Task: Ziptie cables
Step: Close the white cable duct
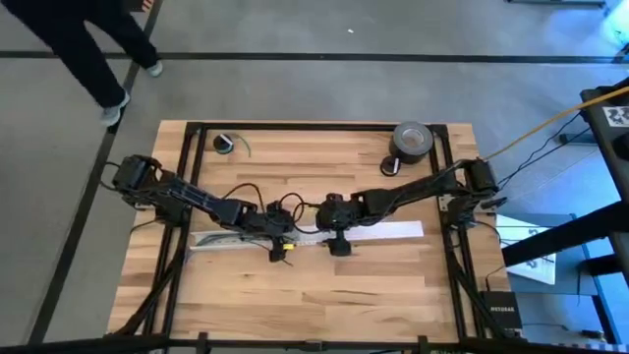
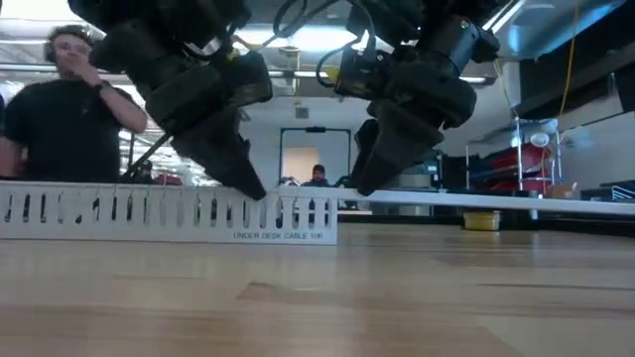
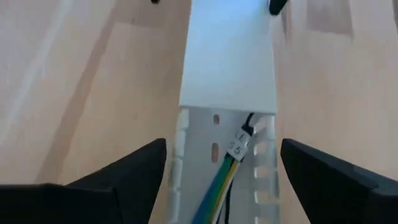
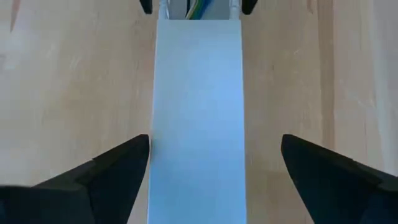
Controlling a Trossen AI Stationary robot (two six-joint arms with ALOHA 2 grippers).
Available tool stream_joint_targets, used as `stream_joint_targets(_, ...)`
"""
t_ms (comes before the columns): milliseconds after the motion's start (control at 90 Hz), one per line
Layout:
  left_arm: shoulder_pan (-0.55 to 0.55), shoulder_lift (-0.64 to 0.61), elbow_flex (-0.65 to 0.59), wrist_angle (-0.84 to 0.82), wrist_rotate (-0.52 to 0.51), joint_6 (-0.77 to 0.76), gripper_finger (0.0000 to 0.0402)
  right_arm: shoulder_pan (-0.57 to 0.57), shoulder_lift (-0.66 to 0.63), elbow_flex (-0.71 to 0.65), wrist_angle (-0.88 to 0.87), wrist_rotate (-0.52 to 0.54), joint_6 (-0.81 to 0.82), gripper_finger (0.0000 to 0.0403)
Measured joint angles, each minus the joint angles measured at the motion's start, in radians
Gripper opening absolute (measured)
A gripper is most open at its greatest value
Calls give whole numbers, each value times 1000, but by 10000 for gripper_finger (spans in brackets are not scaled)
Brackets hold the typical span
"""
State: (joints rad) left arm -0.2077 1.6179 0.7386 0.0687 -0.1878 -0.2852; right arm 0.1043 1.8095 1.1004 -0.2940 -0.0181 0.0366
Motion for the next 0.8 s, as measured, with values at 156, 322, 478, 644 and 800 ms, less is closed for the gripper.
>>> stream_joint_targets(156, -3, 50, 1, 74, -3, 31, 300, 0, 5, 0, 2, 0, -1, 351)
stream_joint_targets(322, -4, 63, 3, 54, -10, 30, 300, 1, 6, -1, -2, 0, 1, 351)
stream_joint_targets(478, -2, 63, 3, 50, -11, 26, 300, 1, 6, -1, -3, -1, -2, 337)
stream_joint_targets(644, -2, 63, 3, 47, -11, 19, 300, 1, 6, -1, -5, -63, -11, 300)
stream_joint_targets(800, -1, 63, 3, 47, -11, 19, 300, 1, 6, -1, -27, -66, -8, 279)
